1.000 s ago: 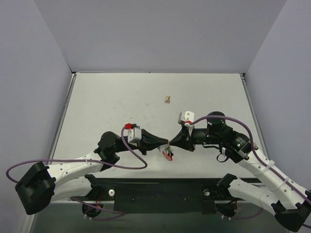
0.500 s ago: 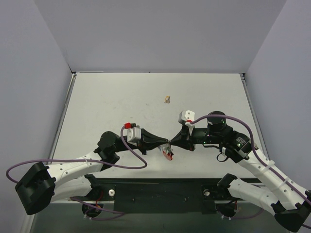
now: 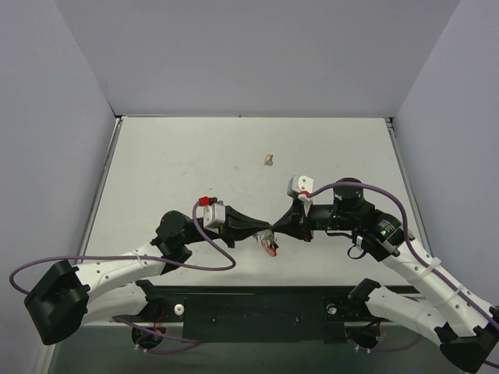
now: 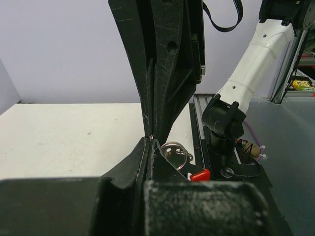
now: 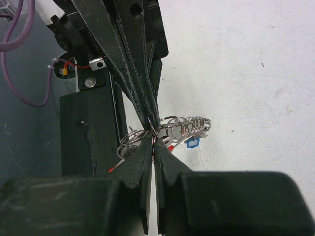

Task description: Put the keys on the keyring

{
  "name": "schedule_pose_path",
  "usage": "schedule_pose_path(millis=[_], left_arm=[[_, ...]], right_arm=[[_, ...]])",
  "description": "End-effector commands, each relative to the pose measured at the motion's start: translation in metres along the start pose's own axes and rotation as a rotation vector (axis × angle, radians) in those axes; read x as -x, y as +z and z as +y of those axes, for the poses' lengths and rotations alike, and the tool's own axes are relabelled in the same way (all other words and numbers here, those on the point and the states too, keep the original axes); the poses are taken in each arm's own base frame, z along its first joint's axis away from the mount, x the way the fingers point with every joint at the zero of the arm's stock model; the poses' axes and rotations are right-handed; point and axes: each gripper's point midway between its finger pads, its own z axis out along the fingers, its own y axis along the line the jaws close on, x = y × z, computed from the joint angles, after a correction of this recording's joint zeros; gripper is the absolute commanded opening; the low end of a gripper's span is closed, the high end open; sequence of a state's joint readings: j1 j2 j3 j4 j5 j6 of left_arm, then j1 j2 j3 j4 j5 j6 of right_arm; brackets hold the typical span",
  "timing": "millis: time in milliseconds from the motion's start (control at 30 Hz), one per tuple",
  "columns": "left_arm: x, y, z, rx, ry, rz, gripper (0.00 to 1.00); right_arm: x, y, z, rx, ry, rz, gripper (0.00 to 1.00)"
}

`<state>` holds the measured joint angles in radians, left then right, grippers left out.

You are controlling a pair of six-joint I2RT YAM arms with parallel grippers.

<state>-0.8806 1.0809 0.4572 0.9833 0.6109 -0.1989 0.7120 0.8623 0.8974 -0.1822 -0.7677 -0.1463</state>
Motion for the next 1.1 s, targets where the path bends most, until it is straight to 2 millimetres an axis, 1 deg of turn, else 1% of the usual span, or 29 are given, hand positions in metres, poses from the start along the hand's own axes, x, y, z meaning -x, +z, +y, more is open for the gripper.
schedule_pose_path(millis=[0,400,767,1067], left_arm=[[0.0031,0.0034,-0.0100,-0.055,-0.011,0.000,0.00],[0.0016,0.0028,-0.0106,-0.057,-0.013,0.006,0.00],[-0.0007,0.0024,-0.0097,-0.052,-0.018,0.011,0.00],[-0.0024,0.0021,-0.0105,-0.053,-0.022,0.016,0.00]], right_arm=[[0.0580,-0.0035,0.0017,0.013,-0.107,-0.193,0.00],[0.0645,-0.0046,0.0019,0.015,-0.109,-0.217,0.00],[0.0623,-0.0038,0.0028,0.023,-0.123,-0.210,0.00],[0.0652,-0.0035,0.0016,0.017,-0.111,-0.221,0.00]])
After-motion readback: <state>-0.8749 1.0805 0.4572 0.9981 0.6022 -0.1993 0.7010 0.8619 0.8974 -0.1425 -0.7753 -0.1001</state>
